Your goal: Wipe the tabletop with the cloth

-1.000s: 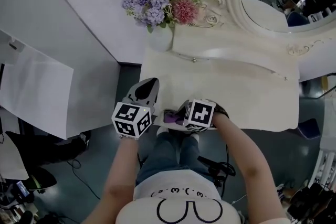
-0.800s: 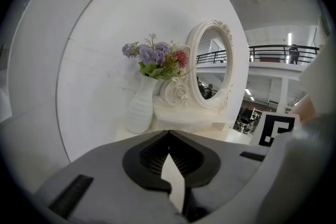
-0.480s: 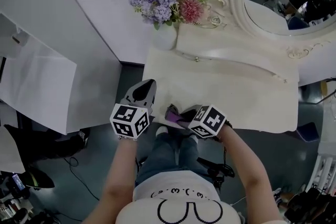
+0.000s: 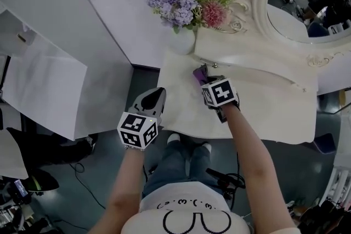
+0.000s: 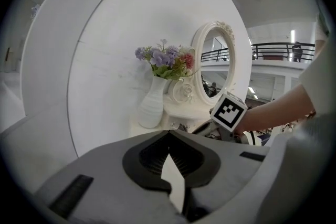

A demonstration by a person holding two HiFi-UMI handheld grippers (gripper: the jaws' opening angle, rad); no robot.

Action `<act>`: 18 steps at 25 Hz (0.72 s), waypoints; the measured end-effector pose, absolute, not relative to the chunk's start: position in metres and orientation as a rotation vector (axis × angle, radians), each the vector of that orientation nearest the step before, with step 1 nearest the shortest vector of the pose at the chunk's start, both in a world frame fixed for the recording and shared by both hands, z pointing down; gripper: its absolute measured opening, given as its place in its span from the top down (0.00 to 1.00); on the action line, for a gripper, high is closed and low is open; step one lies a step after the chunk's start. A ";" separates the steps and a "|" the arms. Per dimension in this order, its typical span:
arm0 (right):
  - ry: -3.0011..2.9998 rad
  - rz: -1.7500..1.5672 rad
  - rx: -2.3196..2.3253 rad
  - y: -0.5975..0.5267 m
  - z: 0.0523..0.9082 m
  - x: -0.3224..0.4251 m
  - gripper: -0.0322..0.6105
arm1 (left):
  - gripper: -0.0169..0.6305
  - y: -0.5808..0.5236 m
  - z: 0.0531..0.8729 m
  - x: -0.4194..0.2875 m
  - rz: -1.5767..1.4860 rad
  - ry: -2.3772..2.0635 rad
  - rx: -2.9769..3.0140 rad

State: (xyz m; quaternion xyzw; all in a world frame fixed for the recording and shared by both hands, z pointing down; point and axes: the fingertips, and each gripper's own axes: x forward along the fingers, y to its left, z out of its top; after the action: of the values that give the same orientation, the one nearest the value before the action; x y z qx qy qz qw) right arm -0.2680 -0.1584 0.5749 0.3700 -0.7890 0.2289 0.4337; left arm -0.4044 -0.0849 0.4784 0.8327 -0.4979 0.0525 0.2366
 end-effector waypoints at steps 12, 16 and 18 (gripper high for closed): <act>-1.980 0.475 0.826 -0.200 0.583 -0.342 0.84 | 0.98 -0.096 0.484 -0.438 0.145 -1.405 2.254; -1.993 0.408 0.689 -0.199 0.584 -0.357 0.84 | 0.98 -0.097 0.485 -0.443 0.137 -1.414 2.243; -2.014 0.377 0.625 -0.196 0.584 -0.362 0.84 | 0.98 -0.098 0.485 -0.444 0.132 -1.417 2.240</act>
State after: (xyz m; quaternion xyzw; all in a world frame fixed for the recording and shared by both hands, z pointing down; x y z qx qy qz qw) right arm -0.3622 -0.1959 0.5841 0.2559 -0.8253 0.1543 0.4792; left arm -0.4439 -0.0982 0.4855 0.8191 -0.5180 0.0484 0.2416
